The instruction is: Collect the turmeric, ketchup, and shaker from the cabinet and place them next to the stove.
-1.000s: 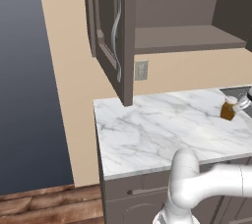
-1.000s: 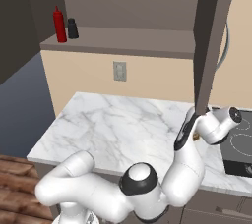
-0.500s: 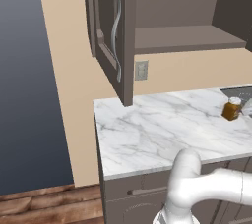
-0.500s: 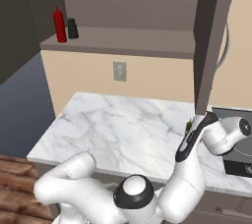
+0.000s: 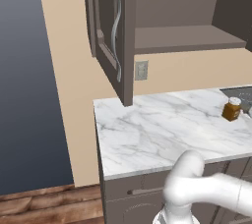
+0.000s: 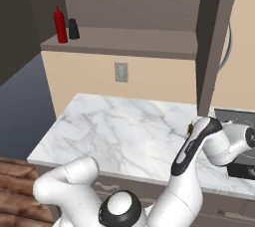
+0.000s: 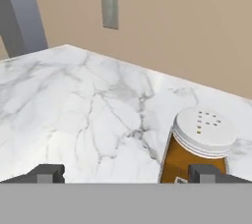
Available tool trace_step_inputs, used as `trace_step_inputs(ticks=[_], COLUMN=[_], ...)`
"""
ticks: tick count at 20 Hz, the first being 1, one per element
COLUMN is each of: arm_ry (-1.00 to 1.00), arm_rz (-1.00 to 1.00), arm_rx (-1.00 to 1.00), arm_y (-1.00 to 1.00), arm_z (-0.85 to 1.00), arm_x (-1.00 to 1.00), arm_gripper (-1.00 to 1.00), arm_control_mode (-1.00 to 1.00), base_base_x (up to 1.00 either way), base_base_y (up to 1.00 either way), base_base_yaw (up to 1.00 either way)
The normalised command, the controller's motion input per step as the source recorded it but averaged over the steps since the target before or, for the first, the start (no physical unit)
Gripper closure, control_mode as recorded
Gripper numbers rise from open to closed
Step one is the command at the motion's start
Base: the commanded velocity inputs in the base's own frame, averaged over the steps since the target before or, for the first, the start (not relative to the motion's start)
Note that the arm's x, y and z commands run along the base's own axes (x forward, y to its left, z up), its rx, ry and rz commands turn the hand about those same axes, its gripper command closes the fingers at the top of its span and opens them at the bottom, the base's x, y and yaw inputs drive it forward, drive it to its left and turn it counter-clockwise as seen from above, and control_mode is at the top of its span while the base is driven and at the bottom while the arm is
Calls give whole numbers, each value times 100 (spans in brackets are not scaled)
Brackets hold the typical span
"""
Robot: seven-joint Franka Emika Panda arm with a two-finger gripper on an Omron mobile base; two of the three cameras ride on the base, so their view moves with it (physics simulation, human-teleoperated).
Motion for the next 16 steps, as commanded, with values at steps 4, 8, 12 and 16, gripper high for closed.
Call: trace_step_inputs(ticks=[4,8,12,16], arm_ry=[-7,-4,-2,0], arm_rz=[-1,-5,-8,-10], arm_rx=[0,0,0,0], arm_y=[72,100,100,100], arm_z=[11,2,3,17], arm_x=[-75,-59,-42,-22], arm_gripper=[-100,-100,-100,-100], arm_control_mode=[-100,-100,-100,-100], base_base_x=[0,0,0,0], base_base_y=[0,0,0,0], base_base_yaw=[0,0,0,0])
